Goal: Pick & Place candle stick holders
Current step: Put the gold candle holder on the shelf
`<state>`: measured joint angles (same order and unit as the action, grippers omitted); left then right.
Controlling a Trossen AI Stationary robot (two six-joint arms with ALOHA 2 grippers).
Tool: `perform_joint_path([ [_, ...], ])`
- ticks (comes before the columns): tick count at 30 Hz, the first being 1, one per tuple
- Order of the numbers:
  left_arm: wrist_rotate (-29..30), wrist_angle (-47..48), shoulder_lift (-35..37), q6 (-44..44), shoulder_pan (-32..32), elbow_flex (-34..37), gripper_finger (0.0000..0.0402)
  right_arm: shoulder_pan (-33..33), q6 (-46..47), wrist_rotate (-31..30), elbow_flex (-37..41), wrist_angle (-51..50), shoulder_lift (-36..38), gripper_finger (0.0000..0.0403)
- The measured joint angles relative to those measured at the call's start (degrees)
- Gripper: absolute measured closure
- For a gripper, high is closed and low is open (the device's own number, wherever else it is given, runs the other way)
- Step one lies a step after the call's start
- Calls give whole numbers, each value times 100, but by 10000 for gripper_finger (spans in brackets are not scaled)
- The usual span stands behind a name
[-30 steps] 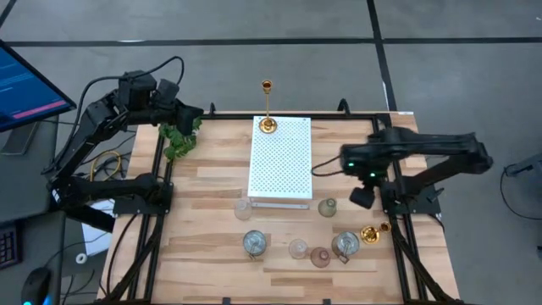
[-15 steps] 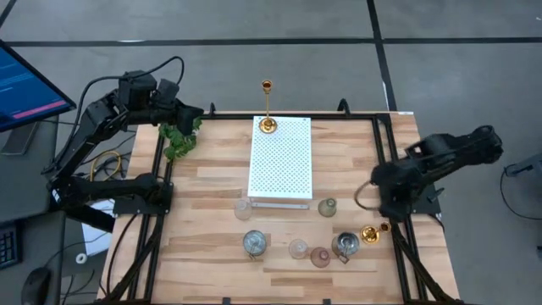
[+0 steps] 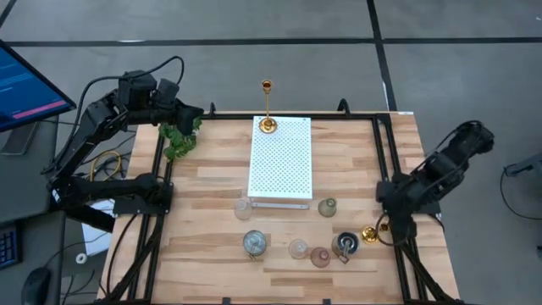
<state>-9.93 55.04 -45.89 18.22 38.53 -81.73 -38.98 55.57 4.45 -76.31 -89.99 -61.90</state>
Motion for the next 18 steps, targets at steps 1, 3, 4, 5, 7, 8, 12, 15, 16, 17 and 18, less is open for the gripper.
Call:
perform_joint_path([
  [1,0,-2,0,0,-1,0,392,-36,3,-9,36,5,-10,147],
  [3,0,-4,0,0,-1,0,392,-126,112,-3,183,49,-18,147],
  [4,0,-4,0,2,-1,0,392,-173,227,-2,273,85,-18,147],
  [5,-2,-4,0,0,-1,0,392,-220,320,1,363,145,-18,146],
  [7,-2,-6,0,2,-1,0,392,-318,434,6,512,336,-18,142],
  [8,-2,-6,0,2,-1,0,392,-363,496,8,581,396,-18,138],
  [12,-2,-28,0,2,-1,0,392,-469,691,-39,765,411,-29,110],
  [15,-16,-80,-2,1,0,0,392,-587,655,-312,818,557,-23,88],
  [16,-64,-94,-2,2,2,0,392,-645,614,-468,826,660,-25,84],
  [17,-121,-110,-2,4,2,0,392,-710,577,-622,830,718,-25,80],
  [18,-170,-113,-2,6,2,0,392,-778,590,-755,850,708,-25,78],
])
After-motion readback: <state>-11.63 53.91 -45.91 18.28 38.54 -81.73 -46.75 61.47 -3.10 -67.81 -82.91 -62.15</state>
